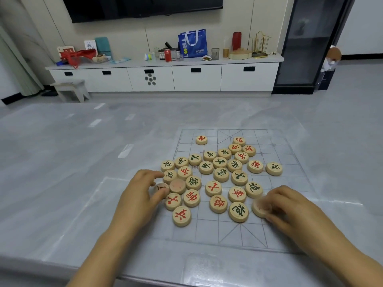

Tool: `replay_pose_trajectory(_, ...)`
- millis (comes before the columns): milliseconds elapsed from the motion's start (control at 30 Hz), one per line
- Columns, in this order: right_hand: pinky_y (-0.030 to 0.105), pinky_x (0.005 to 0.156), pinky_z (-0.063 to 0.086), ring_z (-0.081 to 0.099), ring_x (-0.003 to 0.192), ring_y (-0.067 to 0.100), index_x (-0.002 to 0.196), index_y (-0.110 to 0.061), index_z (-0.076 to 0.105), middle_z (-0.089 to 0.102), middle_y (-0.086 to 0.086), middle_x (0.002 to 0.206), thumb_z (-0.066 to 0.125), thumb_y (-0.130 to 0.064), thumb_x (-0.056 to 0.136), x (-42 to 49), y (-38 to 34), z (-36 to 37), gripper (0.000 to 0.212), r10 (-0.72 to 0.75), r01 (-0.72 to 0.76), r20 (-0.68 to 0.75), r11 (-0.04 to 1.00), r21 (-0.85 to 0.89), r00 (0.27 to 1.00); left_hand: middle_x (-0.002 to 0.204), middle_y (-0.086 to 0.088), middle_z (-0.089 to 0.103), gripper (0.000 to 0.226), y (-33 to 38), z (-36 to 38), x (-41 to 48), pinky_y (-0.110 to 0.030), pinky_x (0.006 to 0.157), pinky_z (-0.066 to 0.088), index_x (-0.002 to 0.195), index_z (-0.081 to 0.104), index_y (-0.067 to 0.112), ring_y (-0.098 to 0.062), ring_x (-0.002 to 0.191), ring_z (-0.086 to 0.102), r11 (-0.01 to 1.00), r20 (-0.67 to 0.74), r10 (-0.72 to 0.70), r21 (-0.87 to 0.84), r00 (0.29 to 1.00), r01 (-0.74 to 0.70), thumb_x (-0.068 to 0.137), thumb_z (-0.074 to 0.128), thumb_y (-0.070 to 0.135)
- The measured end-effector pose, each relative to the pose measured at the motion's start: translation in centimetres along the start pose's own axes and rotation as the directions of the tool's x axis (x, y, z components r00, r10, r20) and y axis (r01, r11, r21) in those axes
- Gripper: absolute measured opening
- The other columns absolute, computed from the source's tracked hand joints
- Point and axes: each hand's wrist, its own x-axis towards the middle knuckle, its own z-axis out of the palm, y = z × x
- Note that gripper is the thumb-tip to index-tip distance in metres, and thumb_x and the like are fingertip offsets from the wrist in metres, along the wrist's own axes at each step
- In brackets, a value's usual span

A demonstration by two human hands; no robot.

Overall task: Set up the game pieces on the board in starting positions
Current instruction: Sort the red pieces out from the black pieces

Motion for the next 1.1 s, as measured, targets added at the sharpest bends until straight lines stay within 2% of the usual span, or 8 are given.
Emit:
replay_pose_trajectory(167,0.026,0.056,0.052,0.060,0.078,0.016,0.087,-0.019,0.068,0.062,-0.005,0.091,0.079,-0.012,0.068,0.7,-0.4,1.3,0.023,-0.021,0.015,-0.091,0.998,-0.063,0.996,0.096,0.024,0.049,0.040,1.0,0.8,-0.8,-0.009,0.074,0.036,0.108,0.062,0.027,0.000,0.088,0.051,0.996,0.098,0.069,-0.066,0.993,-0.062,0.074,0.063,0.047)
replay_pose_trajectory(300,0.034,0.072,0.056,0.062,0.099,0.023,0.102,-0.020,0.067,0.063,0.000,0.113,0.074,-0.013,0.073,1.3,-1.0,2.0,0.031,-0.138,0.126,-0.089,0.983,-0.133,0.986,0.128,0.017,0.050,0.047,1.8,2.7,-1.7,-0.027,0.100,0.029,0.117,0.055,0.035,-0.001,0.120,0.034,0.915,0.224,0.378,0.059,0.898,-0.400,0.077,0.045,0.054)
replay_pose_trajectory(433,0.039,0.091,0.047,0.059,0.116,0.021,0.118,-0.019,0.063,0.060,0.000,0.129,0.080,0.001,0.057,1.8,-1.5,2.9,0.066,-0.250,0.248,0.020,0.940,-0.236,0.968,0.148,0.027,-0.001,0.065,3.0,4.1,-2.4,-0.028,0.113,-0.013,0.142,0.023,0.043,0.005,0.138,-0.011,0.852,0.440,0.402,0.140,0.803,-0.504,0.083,0.018,0.069)
replay_pose_trajectory(600,0.029,0.092,0.045,0.057,0.117,0.012,0.126,-0.022,0.055,0.057,-0.006,0.131,0.043,-0.014,0.075,1.4,-1.5,3.3,0.053,-0.218,0.225,0.055,0.940,-0.258,0.974,0.143,0.029,-0.016,0.080,3.9,4.5,-2.3,-0.032,0.114,-0.019,0.144,0.005,0.042,0.004,0.137,-0.021,0.835,0.527,0.326,0.229,0.785,-0.500,0.070,-0.005,0.069)
replay_pose_trajectory(833,0.020,0.112,0.005,0.001,0.137,0.002,0.143,-0.033,0.008,-0.001,-0.020,0.149,0.035,-0.014,0.090,-0.8,-0.8,2.0,0.063,-0.128,0.157,0.129,0.956,-0.249,0.983,0.141,0.032,-0.020,0.075,3.1,3.3,-3.0,-0.019,0.111,-0.020,0.141,-0.002,0.047,0.011,0.130,-0.028,0.845,0.561,0.308,0.210,0.768,-0.492,0.070,0.000,0.072)
replay_pose_trajectory(933,0.016,0.110,0.022,0.049,0.123,0.011,0.132,-0.018,0.048,0.050,-0.005,0.137,0.066,-0.013,0.071,-2.0,-0.7,2.2,0.064,-0.050,0.084,0.133,0.959,-0.270,0.990,0.144,0.033,-0.018,0.068,2.5,2.5,-3.8,-0.015,0.109,-0.021,0.140,0.001,0.049,0.013,0.131,-0.026,0.867,0.564,0.314,0.158,0.764,-0.473,0.075,0.008,0.070)
replay_pose_trajectory(1000,0.015,0.107,0.011,0.055,0.117,0.013,0.124,-0.018,0.050,0.060,-0.007,0.125,0.039,-0.020,0.086,-2.6,-1.4,1.7,0.040,-0.009,0.047,0.138,0.960,-0.275,0.990,0.149,0.029,-0.009,0.066,1.7,2.5,-4.4,-0.016,0.109,-0.019,0.141,0.004,0.048,0.010,0.135,-0.020,0.862,0.542,0.363,0.113,0.758,-0.494,0.080,0.016,0.071)
replay_pose_trajectory(1100,0.014,0.109,0.003,0.041,0.116,0.012,0.122,-0.016,0.047,0.064,-0.005,0.120,0.000,-0.030,0.096,-3.4,-2.3,1.9,0.055,0.009,0.041,0.143,0.937,-0.346,0.990,0.153,0.021,0.005,0.065,0.5,2.9,-4.9,-0.019,0.111,-0.012,0.144,0.010,0.043,0.003,0.139,-0.008,0.834,0.487,0.432,0.104,0.759,-0.541,0.086,0.022,0.070)
